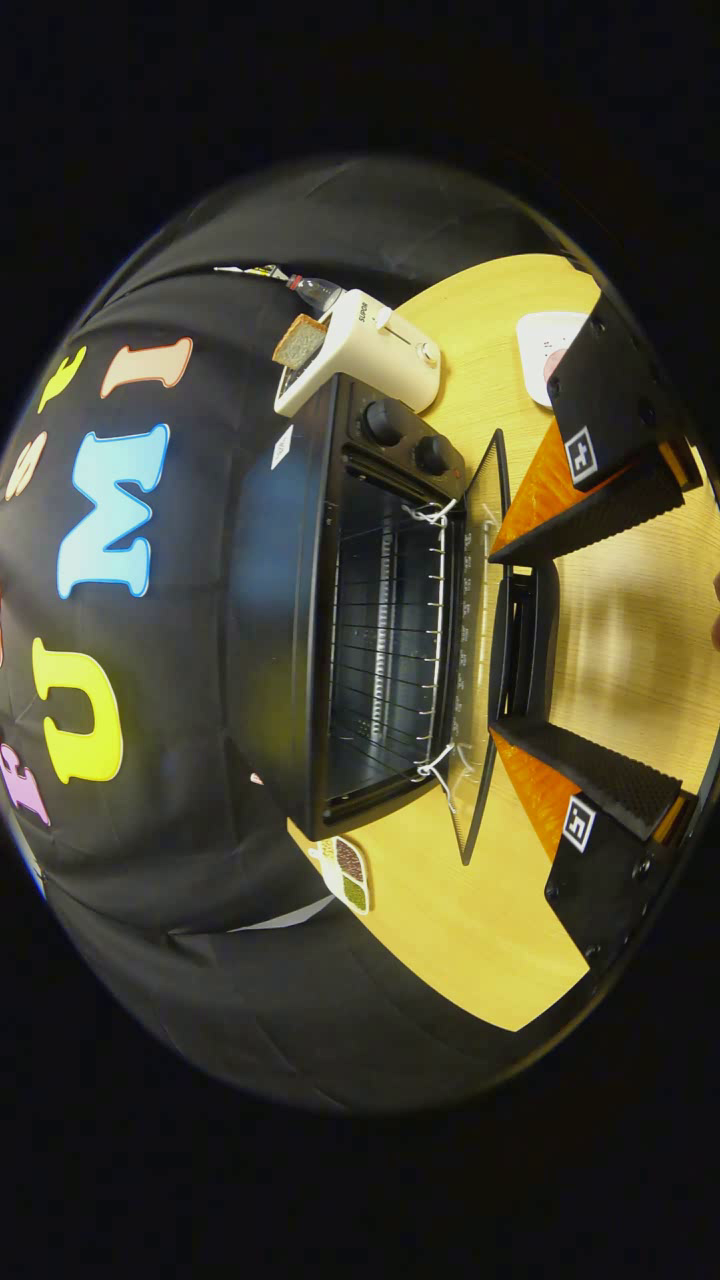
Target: Open the toaster oven, put the food inside, and close the toaster oven door.
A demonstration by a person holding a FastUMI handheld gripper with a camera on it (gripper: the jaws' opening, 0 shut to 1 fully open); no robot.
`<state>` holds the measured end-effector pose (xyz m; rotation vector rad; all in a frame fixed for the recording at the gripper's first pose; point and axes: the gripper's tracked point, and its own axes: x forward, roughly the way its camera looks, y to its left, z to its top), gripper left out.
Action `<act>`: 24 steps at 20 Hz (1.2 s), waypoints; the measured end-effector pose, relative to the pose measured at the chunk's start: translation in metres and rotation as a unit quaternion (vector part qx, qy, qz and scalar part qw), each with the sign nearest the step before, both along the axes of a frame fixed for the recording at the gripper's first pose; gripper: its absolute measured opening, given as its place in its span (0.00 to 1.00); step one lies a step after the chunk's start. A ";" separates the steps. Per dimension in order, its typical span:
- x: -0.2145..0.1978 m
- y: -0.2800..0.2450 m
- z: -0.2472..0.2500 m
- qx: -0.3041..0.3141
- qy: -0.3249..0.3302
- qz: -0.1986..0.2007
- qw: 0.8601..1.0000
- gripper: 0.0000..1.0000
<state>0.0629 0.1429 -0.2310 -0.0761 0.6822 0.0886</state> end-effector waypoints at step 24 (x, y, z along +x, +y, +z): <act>-0.075 -0.149 -0.009 -0.005 0.085 -0.024 0.996 0.98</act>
